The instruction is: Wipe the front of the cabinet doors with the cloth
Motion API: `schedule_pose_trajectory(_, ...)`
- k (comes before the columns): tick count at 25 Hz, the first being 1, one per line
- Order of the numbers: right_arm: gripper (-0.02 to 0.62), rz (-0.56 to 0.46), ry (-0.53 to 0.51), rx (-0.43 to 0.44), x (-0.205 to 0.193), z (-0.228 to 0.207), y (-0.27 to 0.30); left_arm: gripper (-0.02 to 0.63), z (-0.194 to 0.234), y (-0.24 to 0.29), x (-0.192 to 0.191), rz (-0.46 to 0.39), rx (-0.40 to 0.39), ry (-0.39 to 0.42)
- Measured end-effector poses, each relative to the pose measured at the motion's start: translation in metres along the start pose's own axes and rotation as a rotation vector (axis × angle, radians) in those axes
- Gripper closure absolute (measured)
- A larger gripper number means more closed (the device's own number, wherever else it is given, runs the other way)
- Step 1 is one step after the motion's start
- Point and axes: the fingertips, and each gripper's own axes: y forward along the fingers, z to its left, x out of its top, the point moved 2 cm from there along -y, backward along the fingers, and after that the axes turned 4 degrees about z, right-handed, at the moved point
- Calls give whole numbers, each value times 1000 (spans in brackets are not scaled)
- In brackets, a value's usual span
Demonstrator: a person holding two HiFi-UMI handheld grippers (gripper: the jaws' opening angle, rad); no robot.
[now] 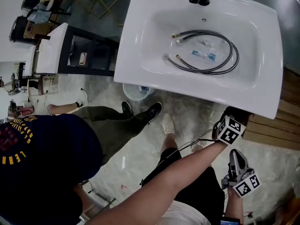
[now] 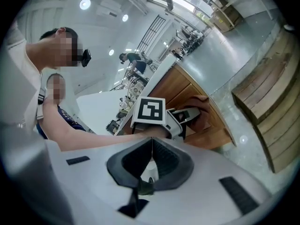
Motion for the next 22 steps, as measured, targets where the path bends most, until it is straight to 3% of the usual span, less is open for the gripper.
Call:
schedule_pose_trajectory(5, 581, 24, -16, 7, 1, 13, 7, 448, 41, -40, -6, -14, 102, -10)
schedule_pose_trajectory(10, 581, 33, -39, 32, 4, 32, 29, 448, 115, -88, -18, -26, 238, -159)
schedule_pose_trajectory(18, 581, 89, -60, 45, -21, 62, 66, 454, 165, -133, -39, -46, 232, -370)
schedule_pose_trajectory(22, 581, 96, -58, 54, -37, 79, 91, 454, 204, -155, -44, -72, 247, -378)
